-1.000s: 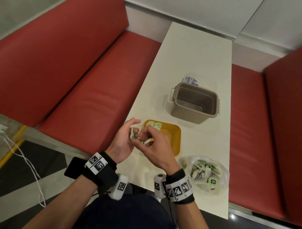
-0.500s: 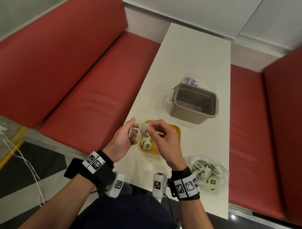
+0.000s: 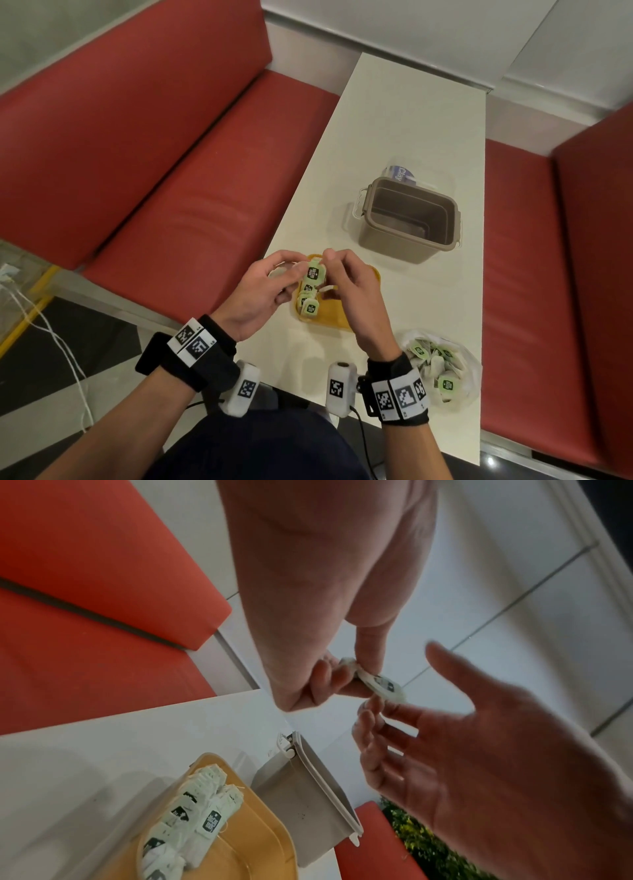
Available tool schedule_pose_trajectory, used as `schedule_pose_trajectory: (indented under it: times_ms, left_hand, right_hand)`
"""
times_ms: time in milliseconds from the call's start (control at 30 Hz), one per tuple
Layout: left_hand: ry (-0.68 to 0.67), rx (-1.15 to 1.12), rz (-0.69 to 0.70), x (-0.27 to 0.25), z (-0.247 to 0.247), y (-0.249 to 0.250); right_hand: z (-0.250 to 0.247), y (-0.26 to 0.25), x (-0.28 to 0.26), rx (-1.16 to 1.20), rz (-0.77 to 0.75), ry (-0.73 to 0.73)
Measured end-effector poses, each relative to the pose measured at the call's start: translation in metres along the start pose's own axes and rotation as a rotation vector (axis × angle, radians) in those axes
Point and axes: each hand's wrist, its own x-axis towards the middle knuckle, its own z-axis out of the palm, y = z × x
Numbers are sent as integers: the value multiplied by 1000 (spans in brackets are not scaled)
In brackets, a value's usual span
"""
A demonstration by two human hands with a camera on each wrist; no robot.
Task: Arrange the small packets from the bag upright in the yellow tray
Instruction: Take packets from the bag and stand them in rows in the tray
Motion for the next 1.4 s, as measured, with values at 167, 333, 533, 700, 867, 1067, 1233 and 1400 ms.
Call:
schedule_pose_trajectory:
  times_ms: [167,333,533,700,867,1067,1233,1400]
  left_hand:
    - [85,-6,117,-2,8,-3]
    - [76,18,118,-6,6,-6]
    - [60,76,62,-7,3,-9]
    - [115,50,91,-6,4,-10]
    - [114,161,103,-5,6,-12]
    - [81,256,132,-2,18,-14]
    - [95,381,118,7,16,-24]
    - [241,404,-3,13,1,-40]
  right_hand:
    - [3,7,2,-95,-33,72]
    - [-10,4,7,-97,-79,115]
    - [-16,-4,7,-139,-115,82]
    - [-17,-4,6,-131,-81,59]
    - [-16,2,8,-230,-145,117]
    - [-14,6,7,-281,-167,169]
    - [-23,11,11,-326,-184,166]
    - [-39,42,29,-431,-149,279]
